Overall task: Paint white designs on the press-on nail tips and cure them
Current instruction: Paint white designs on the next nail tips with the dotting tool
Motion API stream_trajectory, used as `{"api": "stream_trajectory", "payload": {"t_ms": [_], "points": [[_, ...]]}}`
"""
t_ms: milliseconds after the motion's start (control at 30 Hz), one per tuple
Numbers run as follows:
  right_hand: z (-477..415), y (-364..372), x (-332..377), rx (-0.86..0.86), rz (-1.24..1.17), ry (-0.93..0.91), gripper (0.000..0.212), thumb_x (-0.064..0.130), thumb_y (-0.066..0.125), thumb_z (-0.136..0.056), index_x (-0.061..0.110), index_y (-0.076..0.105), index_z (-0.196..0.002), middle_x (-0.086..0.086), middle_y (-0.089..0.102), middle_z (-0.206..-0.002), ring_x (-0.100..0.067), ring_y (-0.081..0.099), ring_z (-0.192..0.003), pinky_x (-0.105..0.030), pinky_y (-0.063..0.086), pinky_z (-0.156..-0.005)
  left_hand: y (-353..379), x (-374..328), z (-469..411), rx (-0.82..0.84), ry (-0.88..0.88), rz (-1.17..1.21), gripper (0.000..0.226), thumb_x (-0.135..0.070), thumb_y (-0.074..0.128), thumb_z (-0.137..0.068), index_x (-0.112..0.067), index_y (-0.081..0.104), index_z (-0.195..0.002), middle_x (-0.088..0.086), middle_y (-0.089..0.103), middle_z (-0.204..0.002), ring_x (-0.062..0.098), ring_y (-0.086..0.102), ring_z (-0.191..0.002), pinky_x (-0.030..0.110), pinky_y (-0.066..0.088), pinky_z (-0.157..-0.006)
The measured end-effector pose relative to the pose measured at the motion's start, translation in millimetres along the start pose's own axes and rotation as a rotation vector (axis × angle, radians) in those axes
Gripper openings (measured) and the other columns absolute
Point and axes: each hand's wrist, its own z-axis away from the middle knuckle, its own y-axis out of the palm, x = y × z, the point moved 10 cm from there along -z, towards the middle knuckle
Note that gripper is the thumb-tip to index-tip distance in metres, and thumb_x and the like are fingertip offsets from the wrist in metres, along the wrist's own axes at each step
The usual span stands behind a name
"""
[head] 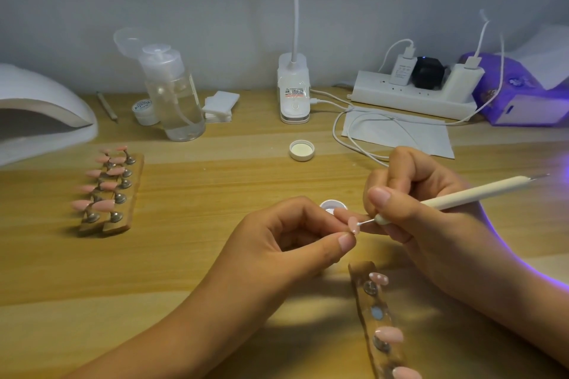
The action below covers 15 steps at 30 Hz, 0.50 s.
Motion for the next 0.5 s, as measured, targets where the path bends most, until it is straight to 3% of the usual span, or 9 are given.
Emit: {"api": "stream_trajectory", "payload": {"t_ms": [167, 267, 400, 500], "points": [[-0.7, 4.6, 0.6, 0.043, -0.04, -0.009, 0.023, 0.023, 0.075, -0.08, 0.022, 0.055, -0.069, 0.002, 0.056, -0.062, -0.004, 0.055, -0.055, -0.014, 0.05, -0.062, -0.3, 0.0, -0.5, -0.001, 0.008, 0.0, 0.009, -0.014, 0.072, -0.079, -0.022, 0.072, -0.074, -0.008, 0.073, -0.086, 0.002, 0.062, -0.073, 0.014, 0.049, -0.067], [-0.5, 2.4, -0.3, 0.029, -0.017, -0.011, 0.022, 0.016, 0.073, -0.079, 0.022, 0.055, -0.067, 0.002, 0.055, -0.06, -0.004, 0.053, -0.054, -0.013, 0.049, -0.061, 0.1, 0.0, -0.6, 0.001, 0.01, 0.007, 0.01, -0.013, 0.072, -0.079, -0.022, 0.072, -0.074, -0.008, 0.073, -0.086, 0.001, 0.063, -0.074, 0.015, 0.05, -0.069], [-0.2, 1.5, -1.8, 0.02, 0.041, 0.012, 0.025, 0.029, 0.077, -0.077, 0.024, 0.055, -0.067, 0.003, 0.055, -0.061, -0.005, 0.051, -0.054, -0.015, 0.046, -0.058, -0.7, 1.0, -0.9, -0.008, 0.006, 0.006, 0.007, -0.015, 0.074, -0.078, -0.02, 0.073, -0.074, -0.005, 0.075, -0.09, 0.004, 0.063, -0.076, 0.018, 0.051, -0.07], [-0.4, 1.5, -2.2, 0.008, -0.058, 0.026, 0.024, 0.022, 0.073, -0.08, 0.021, 0.053, -0.066, 0.004, 0.052, -0.058, -0.007, 0.051, -0.053, -0.019, 0.052, -0.064, -0.5, 2.1, -1.2, -0.005, 0.001, 0.0, 0.006, -0.015, 0.074, -0.078, -0.02, 0.072, -0.076, -0.004, 0.075, -0.093, 0.007, 0.063, -0.079, 0.019, 0.051, -0.071]]}}
